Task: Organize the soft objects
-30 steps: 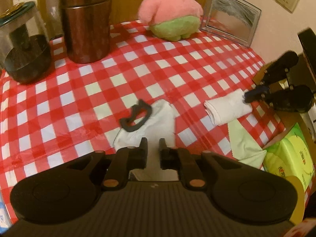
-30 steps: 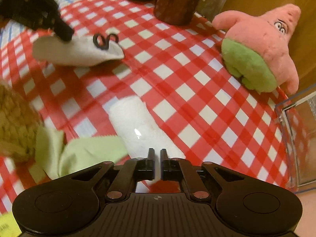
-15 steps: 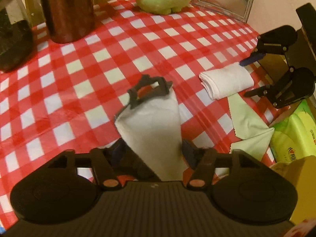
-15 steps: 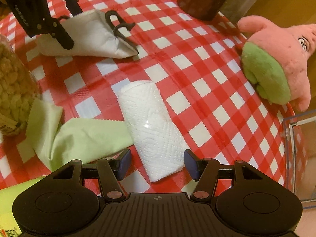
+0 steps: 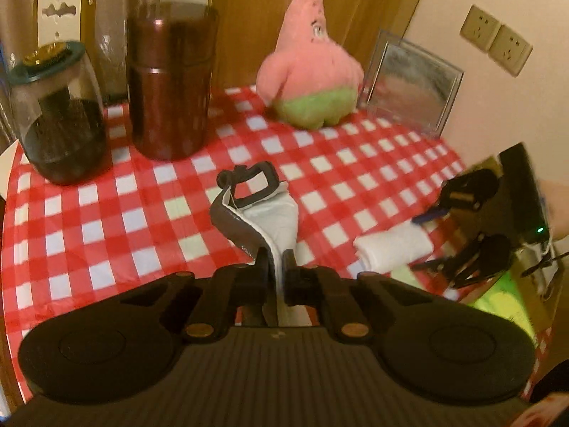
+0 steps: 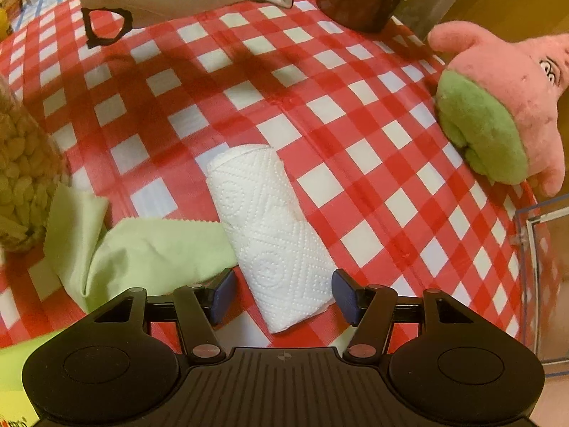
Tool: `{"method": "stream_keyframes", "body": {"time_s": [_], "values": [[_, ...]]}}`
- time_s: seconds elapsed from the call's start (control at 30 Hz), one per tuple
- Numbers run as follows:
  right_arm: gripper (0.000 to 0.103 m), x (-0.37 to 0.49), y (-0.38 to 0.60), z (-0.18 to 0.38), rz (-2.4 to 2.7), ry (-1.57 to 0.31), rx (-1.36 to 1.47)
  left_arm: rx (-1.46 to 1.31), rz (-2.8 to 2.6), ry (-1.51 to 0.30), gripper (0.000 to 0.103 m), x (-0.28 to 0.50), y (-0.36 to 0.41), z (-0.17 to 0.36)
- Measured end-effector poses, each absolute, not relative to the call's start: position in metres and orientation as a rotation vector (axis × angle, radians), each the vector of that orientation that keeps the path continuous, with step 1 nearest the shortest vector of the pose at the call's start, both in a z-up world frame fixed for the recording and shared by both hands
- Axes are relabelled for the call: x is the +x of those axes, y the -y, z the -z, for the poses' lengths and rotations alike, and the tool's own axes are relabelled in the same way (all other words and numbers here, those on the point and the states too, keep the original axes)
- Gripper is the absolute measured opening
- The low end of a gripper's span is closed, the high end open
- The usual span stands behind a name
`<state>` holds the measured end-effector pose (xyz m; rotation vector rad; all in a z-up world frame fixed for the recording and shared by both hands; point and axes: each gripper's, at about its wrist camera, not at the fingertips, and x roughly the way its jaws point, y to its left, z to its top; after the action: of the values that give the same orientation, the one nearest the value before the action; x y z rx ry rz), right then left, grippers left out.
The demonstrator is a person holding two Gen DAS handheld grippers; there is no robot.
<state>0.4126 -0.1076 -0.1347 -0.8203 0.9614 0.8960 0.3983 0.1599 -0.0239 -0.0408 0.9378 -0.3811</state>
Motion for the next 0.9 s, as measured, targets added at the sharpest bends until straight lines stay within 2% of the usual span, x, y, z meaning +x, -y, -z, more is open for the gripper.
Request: {"method": "stream_keyframes", "body": {"time_s": [0.07,0.13,0.17,0.23,0.27,0.63,0.9], "values": [[0.045,0.416,0.108,0.133,-0.898,-0.975,-0.782,-0.027,0.387,-0.934,0.006,0.397,-0.155,0.021],[0.038,0.417,0.109,0.127,-0.894,-0.985,-0.741,-0.019,0.397,-0.939,0.006,0.395,-0.149,0.023],[0.029,0.418,0.11,0.123,-0.896,-0.991,-0.713,-0.016,0.401,-0.942,0.006,0.395,-0.147,0.024],[0.027,0.423,0.112,0.115,-0.89,-1.001,-0.651,-0.012,0.405,-0.948,0.006,0.393,-0.142,0.028],[0.021,0.425,0.115,0.109,-0.881,-1.005,-0.616,-0.011,0.406,-0.949,0.006,0.393,-0.14,0.028],[0.018,0.441,0.154,0.048,-0.758,-1.007,-0.309,0.01,0.391,-0.905,0.006,0.389,-0.134,-0.002],[0.018,0.412,0.18,0.012,-0.682,-1.016,-0.154,0.017,0.385,-0.857,0.006,0.379,-0.114,-0.046]]}}
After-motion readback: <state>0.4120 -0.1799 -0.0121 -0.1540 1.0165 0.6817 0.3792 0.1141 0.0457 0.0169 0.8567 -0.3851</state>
